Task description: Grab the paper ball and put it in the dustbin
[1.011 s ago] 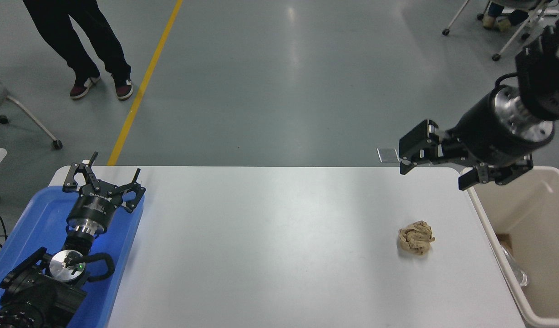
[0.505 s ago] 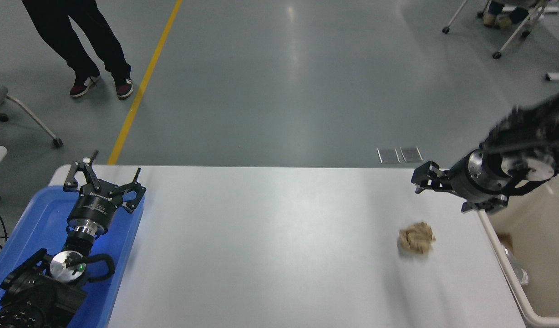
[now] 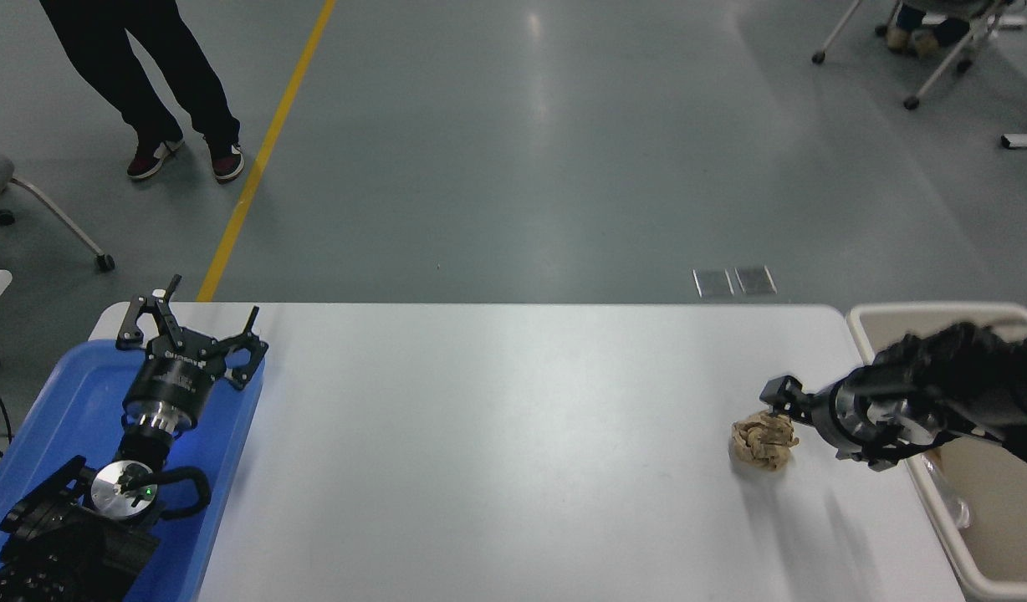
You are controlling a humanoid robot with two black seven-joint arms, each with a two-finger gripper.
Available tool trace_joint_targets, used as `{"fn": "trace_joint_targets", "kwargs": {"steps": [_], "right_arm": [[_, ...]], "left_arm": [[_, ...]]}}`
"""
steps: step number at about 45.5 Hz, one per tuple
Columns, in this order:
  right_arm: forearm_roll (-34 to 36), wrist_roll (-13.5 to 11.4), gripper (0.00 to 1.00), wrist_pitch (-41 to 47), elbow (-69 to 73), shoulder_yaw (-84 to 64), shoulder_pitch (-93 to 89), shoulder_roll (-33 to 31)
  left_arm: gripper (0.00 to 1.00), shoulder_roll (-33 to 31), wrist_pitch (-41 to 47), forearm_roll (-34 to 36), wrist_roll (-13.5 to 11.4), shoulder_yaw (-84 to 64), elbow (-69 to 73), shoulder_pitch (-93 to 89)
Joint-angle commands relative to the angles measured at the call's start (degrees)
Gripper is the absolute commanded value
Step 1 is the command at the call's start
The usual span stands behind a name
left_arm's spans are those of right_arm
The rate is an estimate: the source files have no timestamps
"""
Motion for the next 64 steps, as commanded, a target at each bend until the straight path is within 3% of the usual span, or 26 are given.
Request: {"fn": "trace_joint_targets", "kwargs": {"steps": [1, 6, 11, 14, 15, 17, 21, 32, 46, 64], "right_arm": [[0.0, 0.01, 1.0, -1.58, -6.9, 5.26, -7.36, 2.74], [0.0, 0.01, 1.0, -2.02, -7.16, 5.7, -7.8, 3.36], [0.0, 0.45, 0.92, -4.66, -7.25, 6.14, -7.72, 3.53], [-0.08, 0.45, 0.67, -5.63, -7.17, 5.97, -7.45, 3.62], [-1.13, 0.54, 0.42, -5.54, -7.16, 5.53, -7.28, 3.88], [-1.31, 0.54, 0.22, -5.63, -7.16, 5.09, -7.1, 4.23], [-3.77, 0.54, 0.0, -5.45, -6.81, 4.47, -6.75, 4.15], [-6.24, 0.71, 0.0, -5.28, -2.6, 2.72, -2.1, 1.96], [-10.63, 1.42, 0.0, -3.08, 20.59, -5.01, 18.81, -7.36], [-12.3, 1.51, 0.0, 17.12, 46.7, -16.88, 56.6, -15.28]], "left_arm": [[0.99, 0.0, 0.0, 0.0, 0.0, 0.0, 0.0, 0.0], [0.99, 0.0, 0.0, 0.0, 0.0, 0.0, 0.0, 0.0], [0.99, 0.0, 0.0, 0.0, 0.0, 0.0, 0.0, 0.0], [0.99, 0.0, 0.0, 0.0, 0.0, 0.0, 0.0, 0.0], [0.99, 0.0, 0.0, 0.0, 0.0, 0.0, 0.0, 0.0], [0.99, 0.0, 0.0, 0.0, 0.0, 0.0, 0.0, 0.0], [0.99, 0.0, 0.0, 0.0, 0.0, 0.0, 0.0, 0.0], [0.99, 0.0, 0.0, 0.0, 0.0, 0.0, 0.0, 0.0], [0.99, 0.0, 0.0, 0.0, 0.0, 0.0, 0.0, 0.0], [0.99, 0.0, 0.0, -0.09, 0.0, -0.09, 0.0, 0.0]]}}
